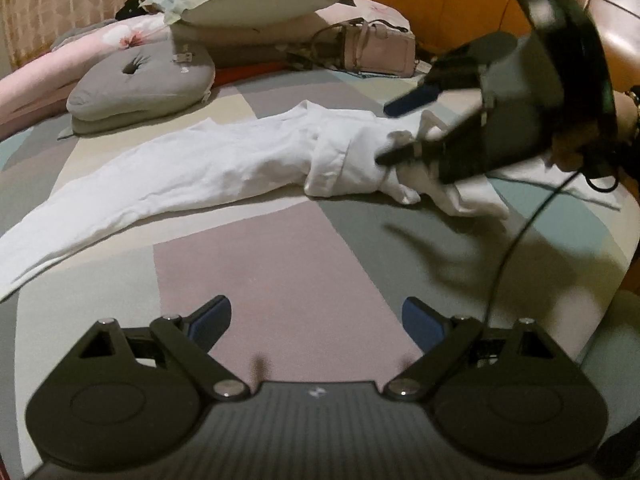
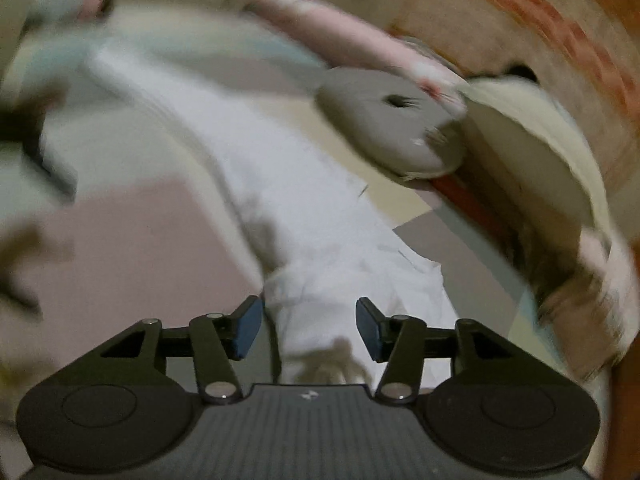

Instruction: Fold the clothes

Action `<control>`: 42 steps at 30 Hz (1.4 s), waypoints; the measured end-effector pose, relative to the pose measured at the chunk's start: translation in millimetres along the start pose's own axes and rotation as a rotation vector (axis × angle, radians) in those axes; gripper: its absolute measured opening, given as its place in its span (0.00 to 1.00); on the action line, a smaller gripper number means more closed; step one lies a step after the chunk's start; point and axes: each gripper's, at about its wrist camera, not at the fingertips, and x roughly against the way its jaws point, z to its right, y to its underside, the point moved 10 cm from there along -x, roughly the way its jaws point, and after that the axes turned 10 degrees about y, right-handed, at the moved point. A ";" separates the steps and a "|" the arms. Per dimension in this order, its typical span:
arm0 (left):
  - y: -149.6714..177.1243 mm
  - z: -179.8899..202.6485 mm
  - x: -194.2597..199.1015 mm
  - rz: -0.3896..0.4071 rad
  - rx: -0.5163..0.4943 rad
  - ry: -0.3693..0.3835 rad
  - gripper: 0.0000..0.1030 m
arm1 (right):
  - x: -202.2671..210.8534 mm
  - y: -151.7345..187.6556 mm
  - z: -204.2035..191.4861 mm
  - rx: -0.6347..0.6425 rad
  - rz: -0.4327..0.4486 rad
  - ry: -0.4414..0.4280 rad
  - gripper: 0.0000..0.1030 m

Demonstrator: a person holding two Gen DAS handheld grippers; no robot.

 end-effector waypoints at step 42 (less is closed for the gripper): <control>10.0 -1.2 45.3 0.028 -0.086 -0.164 0.90 | 59.4 -26.7 -53.8 -0.352 -0.087 -0.428 0.09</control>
